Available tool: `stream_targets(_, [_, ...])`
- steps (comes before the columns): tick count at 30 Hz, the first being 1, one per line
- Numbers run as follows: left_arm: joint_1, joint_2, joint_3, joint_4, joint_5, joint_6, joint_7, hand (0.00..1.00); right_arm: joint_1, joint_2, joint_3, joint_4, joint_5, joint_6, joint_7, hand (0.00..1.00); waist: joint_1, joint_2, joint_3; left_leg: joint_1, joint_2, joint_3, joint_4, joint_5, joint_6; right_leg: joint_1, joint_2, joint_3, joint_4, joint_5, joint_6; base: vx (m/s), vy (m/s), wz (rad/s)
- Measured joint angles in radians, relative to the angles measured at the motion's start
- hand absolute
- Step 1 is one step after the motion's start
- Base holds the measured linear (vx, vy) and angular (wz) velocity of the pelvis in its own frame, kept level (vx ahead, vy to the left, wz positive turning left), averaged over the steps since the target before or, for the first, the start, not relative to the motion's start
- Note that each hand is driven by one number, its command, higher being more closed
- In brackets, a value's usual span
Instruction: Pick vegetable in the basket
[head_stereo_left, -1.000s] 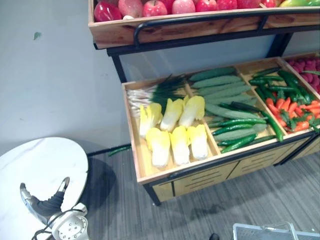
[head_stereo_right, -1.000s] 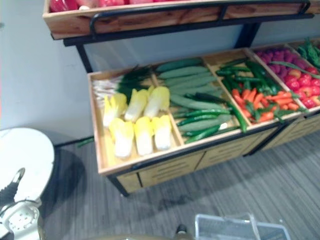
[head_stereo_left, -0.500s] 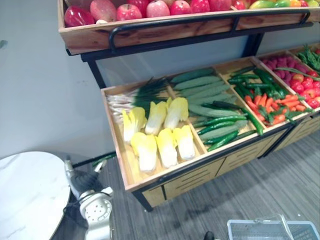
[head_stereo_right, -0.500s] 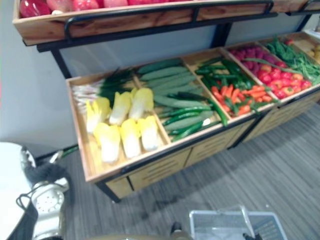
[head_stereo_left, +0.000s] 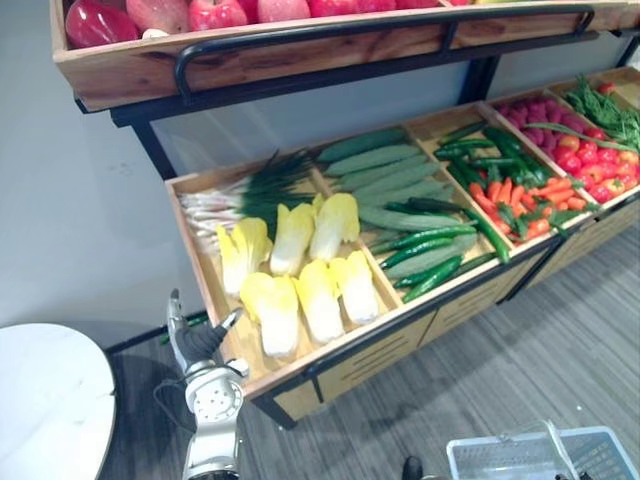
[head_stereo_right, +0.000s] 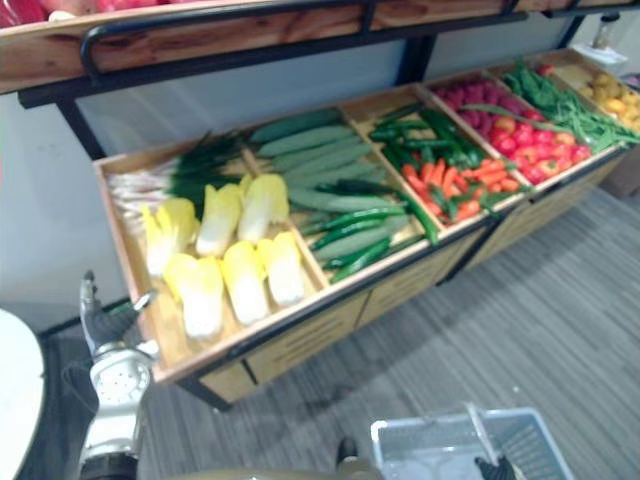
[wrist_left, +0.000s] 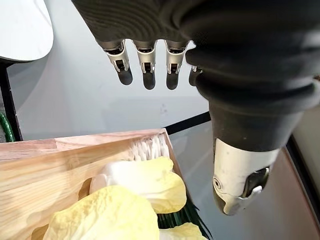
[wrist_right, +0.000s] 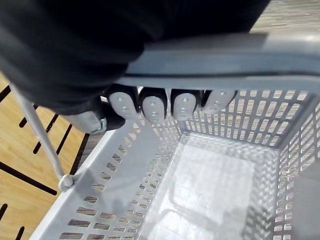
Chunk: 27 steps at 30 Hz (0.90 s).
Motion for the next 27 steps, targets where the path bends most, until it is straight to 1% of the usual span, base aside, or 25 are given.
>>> stream_targets(5, [-0.008, 0.000, -0.018, 0.047, -0.001, 0.001, 0.006, 0.00, 0.001, 0.000, 0.010, 0.000, 0.000, 0.000, -0.015, 1.00, -0.002, -0.001, 0.001, -0.002, -0.005, 0.013, 0.005, -0.009, 0.001, -0.001, -0.002, 0.017, -0.031, 0.023, 0.006, -0.02, -0.017, -0.10])
stream_targets(7, [-0.012, 0.000, -0.026, 0.071, -0.004, 0.002, 0.006, 0.00, 0.001, 0.000, 0.011, 0.000, 0.000, 0.001, -0.015, 1.00, -0.004, 0.000, 0.001, -0.008, -0.006, 0.014, 0.006, -0.009, 0.001, -0.002, -0.002, 0.018, -0.031, 0.023, 0.006, -0.04, -0.026, -0.02])
stream_targets(14, [-0.013, -0.001, -0.029, 0.134, -0.023, 0.003, 0.015, 0.00, -0.004, 0.000, 0.039, -0.003, 0.000, 0.000, -0.027, 1.00, -0.022, 0.000, 0.001, 0.002, -0.001, 0.035, 0.006, -0.015, -0.006, -0.003, 0.008, 0.037, -0.036, 0.023, 0.006, -0.01, -0.033, -0.08])
stream_targets(16, [-0.013, -0.001, -0.032, 0.137, -0.044, 0.003, 0.015, 0.00, -0.004, 0.000, 0.039, -0.003, 0.000, 0.000, -0.031, 1.00, -0.024, 0.002, 0.003, 0.003, -0.001, 0.040, 0.006, -0.017, -0.008, -0.003, 0.010, 0.041, -0.040, 0.024, 0.007, 0.00, -0.033, -0.08])
stream_targets(20, [-0.013, -0.002, -0.041, 0.158, -0.059, 0.004, 0.014, 0.00, -0.004, 0.000, 0.039, -0.003, 0.000, 0.002, -0.034, 1.00, -0.025, 0.010, 0.006, 0.006, -0.001, 0.053, 0.006, -0.021, -0.009, -0.003, 0.013, 0.051, -0.047, 0.025, 0.008, 0.00, -0.024, -0.07])
stream_targets(27, [-0.014, -0.002, -0.053, 0.179, -0.061, 0.011, 0.014, 0.00, -0.004, 0.000, 0.042, -0.003, 0.000, 0.002, -0.036, 1.00, -0.025, 0.011, 0.006, 0.010, -0.002, 0.057, 0.006, -0.021, -0.009, -0.003, 0.015, 0.059, -0.048, 0.025, 0.008, -0.01, -0.031, -0.04])
